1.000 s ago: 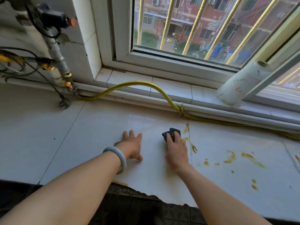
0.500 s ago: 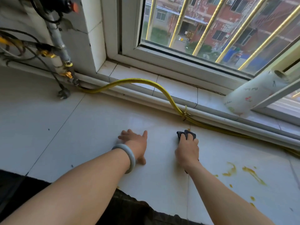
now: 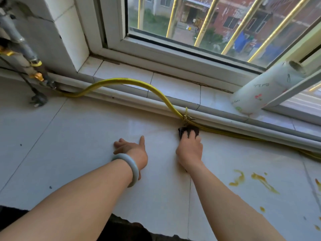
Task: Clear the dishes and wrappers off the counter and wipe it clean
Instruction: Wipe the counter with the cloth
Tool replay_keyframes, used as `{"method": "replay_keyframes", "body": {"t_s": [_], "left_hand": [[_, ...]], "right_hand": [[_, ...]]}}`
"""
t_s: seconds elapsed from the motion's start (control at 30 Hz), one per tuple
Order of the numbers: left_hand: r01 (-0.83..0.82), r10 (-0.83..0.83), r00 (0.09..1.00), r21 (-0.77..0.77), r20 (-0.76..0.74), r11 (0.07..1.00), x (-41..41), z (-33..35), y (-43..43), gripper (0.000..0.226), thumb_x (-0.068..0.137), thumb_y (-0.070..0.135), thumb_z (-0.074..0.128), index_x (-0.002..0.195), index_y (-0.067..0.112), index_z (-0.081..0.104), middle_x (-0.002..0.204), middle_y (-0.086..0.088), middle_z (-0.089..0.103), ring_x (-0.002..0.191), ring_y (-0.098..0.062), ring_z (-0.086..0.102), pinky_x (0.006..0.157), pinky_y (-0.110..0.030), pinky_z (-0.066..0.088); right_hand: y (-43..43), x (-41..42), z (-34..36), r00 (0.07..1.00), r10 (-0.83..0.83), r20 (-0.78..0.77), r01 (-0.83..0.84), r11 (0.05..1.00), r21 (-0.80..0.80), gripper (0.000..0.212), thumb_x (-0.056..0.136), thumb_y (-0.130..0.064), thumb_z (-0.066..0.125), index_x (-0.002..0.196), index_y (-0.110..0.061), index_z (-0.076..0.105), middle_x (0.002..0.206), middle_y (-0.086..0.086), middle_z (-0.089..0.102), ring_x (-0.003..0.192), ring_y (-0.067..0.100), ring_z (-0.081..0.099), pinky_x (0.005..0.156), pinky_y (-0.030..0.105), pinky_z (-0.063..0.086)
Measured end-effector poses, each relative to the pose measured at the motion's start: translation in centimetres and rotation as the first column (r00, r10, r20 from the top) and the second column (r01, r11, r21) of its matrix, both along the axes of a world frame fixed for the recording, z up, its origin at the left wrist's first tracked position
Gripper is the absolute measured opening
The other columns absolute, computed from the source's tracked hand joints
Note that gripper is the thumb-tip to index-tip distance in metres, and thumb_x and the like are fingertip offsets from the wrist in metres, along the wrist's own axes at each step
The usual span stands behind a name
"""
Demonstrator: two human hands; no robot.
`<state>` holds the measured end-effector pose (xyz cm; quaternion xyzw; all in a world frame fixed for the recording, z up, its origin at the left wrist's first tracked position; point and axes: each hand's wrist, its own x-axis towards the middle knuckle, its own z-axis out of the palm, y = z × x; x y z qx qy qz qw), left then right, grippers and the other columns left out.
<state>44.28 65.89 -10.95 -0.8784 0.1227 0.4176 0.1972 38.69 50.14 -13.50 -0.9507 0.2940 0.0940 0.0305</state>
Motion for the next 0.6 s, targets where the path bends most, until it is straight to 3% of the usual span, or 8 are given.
{"method": "replay_keyframes", "body": {"t_s": [0.13,0.23,0.3,0.37,0.43,0.5,0.6], "left_hand": [[0.077,-0.077,0.997,0.004,0.022,0.997,-0.4,0.6,0.1,0.135,0.075,0.044,0.08,0.144,0.024,-0.034,0.15,-0.044,-0.001,0.139,-0.057,0.016,0.102,-0.053,0.041],[0.083,-0.082,0.996,-0.023,0.026,0.996,-0.4,0.7,0.4,0.136,0.074,0.045,0.08,0.145,0.024,-0.034,0.151,-0.043,0.003,0.139,-0.056,0.017,0.1,-0.054,0.043],[0.038,-0.038,0.999,-0.044,0.004,0.998,0.0,0.3,0.6,0.141,0.069,0.044,0.084,0.144,0.027,-0.035,0.151,-0.042,-0.003,0.141,-0.056,0.011,0.1,-0.057,0.041],[-0.013,0.012,1.0,-0.065,-0.016,0.998,0.3,-0.1,0.7,0.146,0.065,0.042,0.088,0.143,0.032,-0.035,0.151,-0.041,-0.007,0.141,-0.055,0.007,0.099,-0.06,0.041],[-0.031,0.03,0.999,-0.081,-0.02,0.996,0.4,-0.4,0.9,0.148,0.062,0.041,0.089,0.143,0.034,-0.034,0.151,-0.039,-0.003,0.14,-0.055,0.008,0.097,-0.061,0.044],[-0.024,0.023,1.0,-0.102,-0.013,0.995,0.4,-0.5,1.0,0.146,0.062,0.04,0.089,0.144,0.034,-0.033,0.152,-0.037,0.005,0.138,-0.054,0.012,0.095,-0.06,0.046],[0.026,-0.026,1.0,-0.101,-0.004,0.995,0.5,-0.7,1.2,0.145,0.064,0.041,0.088,0.146,0.03,-0.031,0.154,-0.034,0.015,0.138,-0.057,0.013,0.097,-0.059,0.045]], "right_hand": [[-0.6,-4.9,-0.1,0.987,-0.149,-0.053,0.15,0.989,0.002,0.062,0.088,-0.011,0.044,0.147,-0.011,0.027,0.151,0.013,0.025,0.122,0.032,0.035,0.092,0.035,0.041],[0.3,-6.5,0.5,0.972,-0.237,0.002,0.237,0.971,0.032,0.052,0.085,-0.005,0.045,0.136,-0.009,0.04,0.143,0.013,0.033,0.12,0.031,0.036,0.091,0.034,0.042],[2.2,-6.3,0.7,0.975,-0.181,0.125,0.174,0.982,0.069,0.048,0.083,-0.002,0.047,0.131,-0.008,0.048,0.14,0.014,0.039,0.113,0.033,0.041,0.087,0.036,0.043],[5.4,-5.8,0.5,0.971,-0.005,0.24,-0.017,0.996,0.089,0.049,0.075,-0.003,0.056,0.125,-0.006,0.057,0.132,0.016,0.049,0.097,0.036,0.05,0.074,0.039,0.048],[8.2,-5.8,0.0,0.964,0.164,0.208,-0.186,0.978,0.091,0.052,0.066,-0.013,0.062,0.118,-0.008,0.064,0.124,0.014,0.059,0.081,0.033,0.056,0.06,0.036,0.049],[8.8,-6.2,-0.3,0.971,0.197,0.136,-0.208,0.975,0.078,0.054,0.062,-0.019,0.061,0.116,-0.011,0.067,0.121,0.013,0.062,0.074,0.031,0.056,0.054,0.033,0.048],[6.1,-7.8,-0.9,0.98,0.114,0.165,-0.127,0.99,0.069,0.052,0.064,-0.013,0.059,0.115,-0.008,0.067,0.121,0.016,0.062,0.071,0.034,0.055,0.055,0.036,0.05]]}}
